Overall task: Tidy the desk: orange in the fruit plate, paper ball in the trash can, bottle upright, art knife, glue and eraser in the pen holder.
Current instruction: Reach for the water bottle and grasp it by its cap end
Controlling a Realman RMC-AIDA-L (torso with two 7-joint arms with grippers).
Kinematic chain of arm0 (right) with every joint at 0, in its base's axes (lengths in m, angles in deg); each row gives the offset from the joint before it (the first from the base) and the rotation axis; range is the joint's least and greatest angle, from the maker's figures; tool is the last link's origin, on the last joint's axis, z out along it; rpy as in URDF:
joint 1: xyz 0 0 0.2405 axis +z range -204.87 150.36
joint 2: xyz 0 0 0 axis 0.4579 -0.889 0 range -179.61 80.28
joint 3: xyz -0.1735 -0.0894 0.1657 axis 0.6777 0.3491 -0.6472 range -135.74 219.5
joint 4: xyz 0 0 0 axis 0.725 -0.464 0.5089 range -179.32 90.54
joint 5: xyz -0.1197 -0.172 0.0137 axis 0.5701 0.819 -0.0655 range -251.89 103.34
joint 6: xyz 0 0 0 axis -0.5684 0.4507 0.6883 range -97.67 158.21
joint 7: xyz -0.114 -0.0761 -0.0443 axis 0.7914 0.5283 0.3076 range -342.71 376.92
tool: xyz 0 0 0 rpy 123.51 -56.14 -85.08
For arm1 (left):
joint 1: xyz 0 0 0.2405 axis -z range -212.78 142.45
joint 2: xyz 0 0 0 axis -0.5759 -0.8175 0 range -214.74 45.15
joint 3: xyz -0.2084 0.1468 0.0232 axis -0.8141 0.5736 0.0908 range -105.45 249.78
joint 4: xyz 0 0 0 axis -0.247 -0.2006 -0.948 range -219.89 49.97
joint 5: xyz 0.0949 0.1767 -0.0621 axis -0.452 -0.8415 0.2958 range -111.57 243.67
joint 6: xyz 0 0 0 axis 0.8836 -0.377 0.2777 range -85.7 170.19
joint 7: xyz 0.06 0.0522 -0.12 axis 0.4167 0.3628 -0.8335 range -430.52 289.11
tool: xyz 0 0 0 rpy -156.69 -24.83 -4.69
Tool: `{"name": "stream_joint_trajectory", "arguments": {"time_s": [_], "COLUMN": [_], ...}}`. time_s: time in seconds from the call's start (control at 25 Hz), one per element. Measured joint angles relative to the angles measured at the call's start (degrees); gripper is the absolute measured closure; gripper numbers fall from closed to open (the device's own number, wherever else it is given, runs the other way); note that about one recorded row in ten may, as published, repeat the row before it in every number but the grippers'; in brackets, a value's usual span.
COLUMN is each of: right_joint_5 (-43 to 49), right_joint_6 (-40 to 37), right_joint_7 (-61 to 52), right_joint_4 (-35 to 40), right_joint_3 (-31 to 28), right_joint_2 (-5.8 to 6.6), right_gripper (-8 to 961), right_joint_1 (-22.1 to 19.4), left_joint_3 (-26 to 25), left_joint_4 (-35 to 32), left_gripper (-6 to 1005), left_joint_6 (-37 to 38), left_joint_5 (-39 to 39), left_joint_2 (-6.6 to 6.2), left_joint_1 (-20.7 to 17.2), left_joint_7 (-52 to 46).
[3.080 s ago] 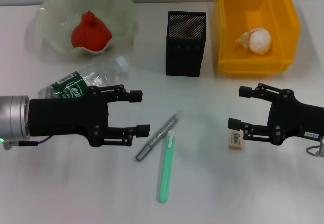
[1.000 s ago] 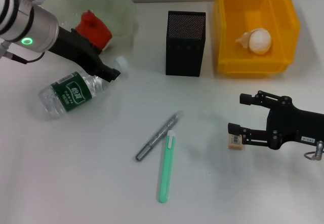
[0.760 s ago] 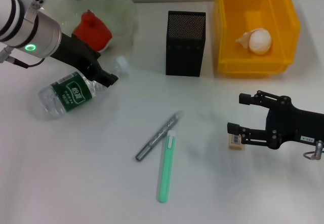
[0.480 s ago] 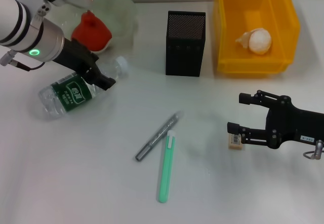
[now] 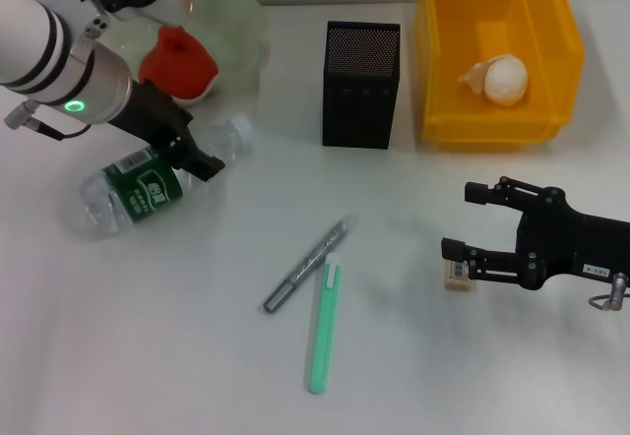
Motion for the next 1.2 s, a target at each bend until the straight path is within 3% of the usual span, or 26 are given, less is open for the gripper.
{"name": "stream_joint_trajectory", "arguments": {"time_s": [0.28, 0.68, 1.2], "right_joint_5": [0.00, -0.09, -0.09], "right_joint_6": [0.04, 0.04, 0.00], "right_joint_7": [0.00, 0.00, 0.00], "right_joint_4": [0.00, 0.00, 0.00], "right_joint_3": [0.01, -0.09, 0.04], "right_joint_2": [-0.06, -0.44, -0.44], "right_gripper": [127, 126, 126], "right_joint_1": [-0.02, -0.28, -0.26], "left_joint_3": [3.58, 7.13, 9.63], "left_joint_4": [0.34, 6.11, 10.65], "left_gripper": [248, 251, 254], "left_joint_6": [-1.44, -6.73, -10.64], "left_joint_5": [1.88, 3.84, 5.21], "left_joint_2": [0.18, 0.35, 0.38], "left_joint_1": [0.22, 2.83, 4.12], "left_joint_7": [-0.21, 0.13, 0.78]}}
